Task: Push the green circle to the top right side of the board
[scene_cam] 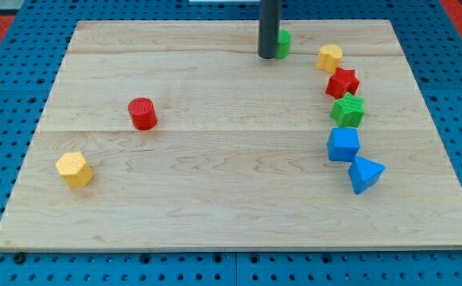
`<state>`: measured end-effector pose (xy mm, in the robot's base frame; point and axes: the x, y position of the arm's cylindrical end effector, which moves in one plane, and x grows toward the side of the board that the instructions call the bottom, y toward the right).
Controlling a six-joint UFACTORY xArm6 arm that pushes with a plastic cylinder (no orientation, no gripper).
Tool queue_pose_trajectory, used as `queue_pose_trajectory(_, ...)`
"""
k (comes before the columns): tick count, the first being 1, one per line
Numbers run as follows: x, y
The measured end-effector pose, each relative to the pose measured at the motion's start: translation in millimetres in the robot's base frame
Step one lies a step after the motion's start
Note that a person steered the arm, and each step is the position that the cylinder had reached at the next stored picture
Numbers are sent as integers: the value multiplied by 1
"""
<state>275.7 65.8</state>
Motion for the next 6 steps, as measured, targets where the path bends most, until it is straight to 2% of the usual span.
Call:
queue_pose_trajectory(1,-4,-16)
queue_pose_trajectory(2,-15,2)
queue_pose_trajectory(3,-21,48)
queue_pose_trajectory(4,-26,18)
queue_pose_trajectory(5,-35,34)
queue_pose_trajectory(6,-35,73)
